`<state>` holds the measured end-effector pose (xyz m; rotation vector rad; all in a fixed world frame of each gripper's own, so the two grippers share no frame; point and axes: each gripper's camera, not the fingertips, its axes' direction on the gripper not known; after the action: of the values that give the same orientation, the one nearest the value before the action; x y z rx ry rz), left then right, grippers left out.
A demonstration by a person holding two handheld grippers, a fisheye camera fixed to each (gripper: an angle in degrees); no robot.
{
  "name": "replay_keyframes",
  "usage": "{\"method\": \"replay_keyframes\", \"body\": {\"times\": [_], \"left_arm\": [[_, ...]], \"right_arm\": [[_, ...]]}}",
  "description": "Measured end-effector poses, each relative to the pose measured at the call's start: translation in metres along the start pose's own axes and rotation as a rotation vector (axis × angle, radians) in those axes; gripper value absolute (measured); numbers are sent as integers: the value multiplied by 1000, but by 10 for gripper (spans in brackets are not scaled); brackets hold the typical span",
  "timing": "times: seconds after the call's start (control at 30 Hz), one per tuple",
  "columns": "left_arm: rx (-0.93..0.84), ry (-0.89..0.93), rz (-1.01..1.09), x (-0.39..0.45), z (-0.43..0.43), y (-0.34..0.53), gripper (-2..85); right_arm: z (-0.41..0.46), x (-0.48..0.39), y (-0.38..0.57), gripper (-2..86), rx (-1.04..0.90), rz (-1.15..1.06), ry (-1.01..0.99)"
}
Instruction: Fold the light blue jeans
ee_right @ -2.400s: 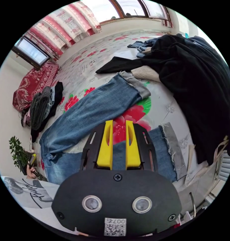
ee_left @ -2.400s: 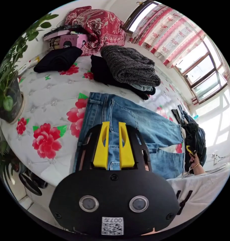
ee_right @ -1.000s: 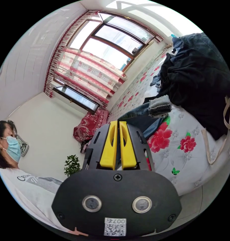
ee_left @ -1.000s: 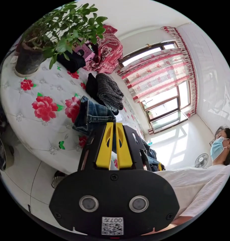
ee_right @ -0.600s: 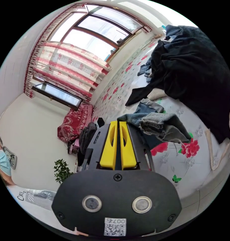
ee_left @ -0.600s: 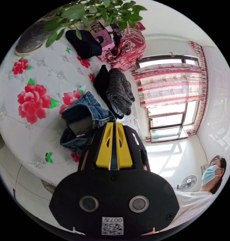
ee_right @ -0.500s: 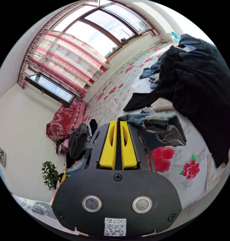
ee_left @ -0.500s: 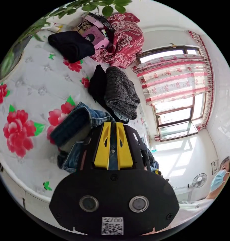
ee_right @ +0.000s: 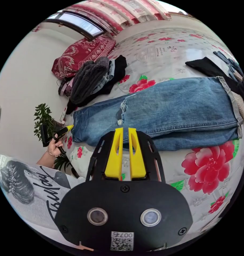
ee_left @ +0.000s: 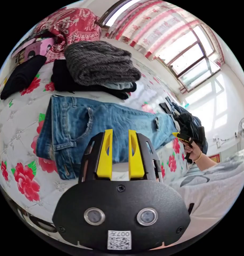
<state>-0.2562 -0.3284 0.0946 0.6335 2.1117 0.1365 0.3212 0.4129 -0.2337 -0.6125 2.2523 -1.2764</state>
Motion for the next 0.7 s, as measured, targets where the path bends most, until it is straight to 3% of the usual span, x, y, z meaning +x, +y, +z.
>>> {"method": "replay_keyframes", "body": {"times": [0.2, 0.27, 0.33, 0.57, 0.7], "left_arm": [[-258, -34, 455, 137, 102, 42, 106], [-318, -243, 596, 169, 146, 41, 24], [-316, -313, 637, 178, 159, 29, 1], [-374, 59, 354, 141, 145, -49, -9], [-380, 109, 298, 141, 155, -69, -9]], "right_arm": [[131, -52, 57, 54, -183, -84, -85], [166, -68, 66, 56, -215, -117, -99], [184, -81, 72, 57, -214, -162, -81], [267, -130, 104, 61, -265, -354, -112], [308, -157, 104, 63, -259, -441, -103]]}}
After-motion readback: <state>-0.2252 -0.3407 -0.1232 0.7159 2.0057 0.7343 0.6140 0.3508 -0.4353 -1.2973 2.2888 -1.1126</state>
